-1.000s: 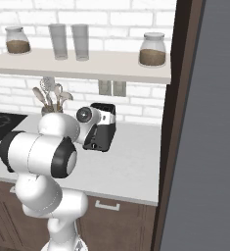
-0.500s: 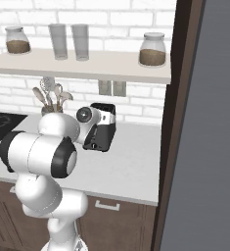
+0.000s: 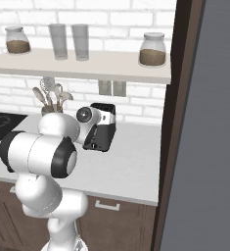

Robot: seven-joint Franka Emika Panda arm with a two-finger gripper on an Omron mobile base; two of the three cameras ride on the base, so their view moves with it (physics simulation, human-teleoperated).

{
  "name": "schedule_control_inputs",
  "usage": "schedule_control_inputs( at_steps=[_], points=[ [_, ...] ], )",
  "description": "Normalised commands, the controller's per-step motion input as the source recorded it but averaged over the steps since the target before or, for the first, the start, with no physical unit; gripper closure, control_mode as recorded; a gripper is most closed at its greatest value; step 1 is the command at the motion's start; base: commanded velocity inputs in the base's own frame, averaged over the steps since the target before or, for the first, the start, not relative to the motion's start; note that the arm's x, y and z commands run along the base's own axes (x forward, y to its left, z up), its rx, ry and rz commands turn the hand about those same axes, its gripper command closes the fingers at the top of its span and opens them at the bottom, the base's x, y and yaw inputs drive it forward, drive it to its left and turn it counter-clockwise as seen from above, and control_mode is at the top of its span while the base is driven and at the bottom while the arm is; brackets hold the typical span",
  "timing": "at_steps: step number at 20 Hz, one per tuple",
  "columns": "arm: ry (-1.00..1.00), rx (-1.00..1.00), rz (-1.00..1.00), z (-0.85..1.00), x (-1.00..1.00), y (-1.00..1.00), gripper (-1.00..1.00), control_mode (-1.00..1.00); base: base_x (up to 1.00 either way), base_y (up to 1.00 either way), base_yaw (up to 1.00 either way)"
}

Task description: Start the toaster. Once the lever pops up, take the bread to the plate on the dining counter.

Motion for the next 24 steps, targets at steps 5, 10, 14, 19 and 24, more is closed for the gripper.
schedule_control_inputs(
  at_steps=[5,10,14,19,24],
  points=[
    [0.0,0.0,0.0,0.0,0.0,0.0,-1.0,-1.0,0.0,0.0,0.0],
    [0.0,0.0,0.0,0.0,0.0,0.0,-1.0,-1.0,0.0,0.0,0.0],
    [0.0,0.0,0.0,0.0,0.0,0.0,-1.0,-1.0,0.0,0.0,0.0],
    [0.0,0.0,0.0,0.0,0.0,0.0,-1.0,-1.0,0.0,0.0,0.0],
    [0.0,0.0,0.0,0.0,0.0,0.0,-1.0,-1.0,0.0,0.0,0.0]
  ],
)
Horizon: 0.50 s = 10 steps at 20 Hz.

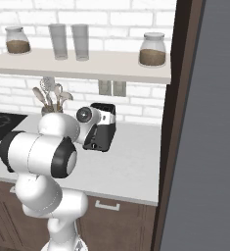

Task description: Start the toaster. Once the lever pops up, take the bread to the plate on the dining counter.

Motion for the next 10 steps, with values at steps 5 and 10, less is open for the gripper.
schedule_control_inputs(
  at_steps=[5,10],
  points=[
    [0.0,0.0,0.0,0.0,0.0,0.0,-1.0,-1.0,0.0,0.0,0.0],
    [0.0,0.0,0.0,0.0,0.0,0.0,-1.0,-1.0,0.0,0.0,0.0]
  ],
)
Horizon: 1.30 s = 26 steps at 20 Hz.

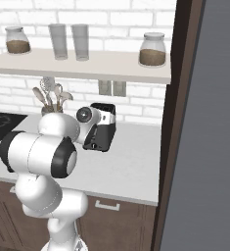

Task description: Start the toaster. Once the lever pops up, take the bread to the plate on the dining counter.

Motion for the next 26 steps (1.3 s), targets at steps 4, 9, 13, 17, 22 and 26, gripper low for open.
schedule_control_inputs(
  at_steps=[4,9,13,17,22,26],
  points=[
    [0.0,0.0,0.0,0.0,0.0,0.0,-1.0,-1.0,0.0,0.0,0.0],
    [0.0,0.0,0.0,0.0,0.0,0.0,-1.0,-1.0,0.0,0.0,0.0],
    [0.0,0.0,0.0,0.0,0.0,0.0,-1.0,-1.0,0.0,0.0,0.0],
    [0.0,0.0,0.0,0.0,0.0,0.0,-1.0,-1.0,0.0,0.0,0.0],
    [0.0,0.0,0.0,0.0,0.0,0.0,-1.0,-1.0,0.0,0.0,0.0],
    [0.0,0.0,0.0,0.0,0.0,0.0,-1.0,-1.0,0.0,0.0,0.0]
  ],
)
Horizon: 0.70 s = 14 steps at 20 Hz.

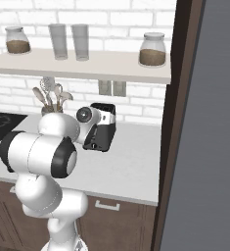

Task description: Start the toaster. Once the lever pops up, take the bread to the plate on the dining counter.

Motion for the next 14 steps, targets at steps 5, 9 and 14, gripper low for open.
schedule_control_inputs(
  at_steps=[5,9,14],
  points=[
    [0.0,0.0,0.0,0.0,0.0,0.0,-1.0,-1.0,0.0,0.0,0.0],
    [0.0,0.0,0.0,0.0,0.0,0.0,-1.0,-1.0,0.0,0.0,0.0],
    [0.0,0.0,0.0,0.0,0.0,0.0,-1.0,-1.0,0.0,0.0,0.0]
  ],
)
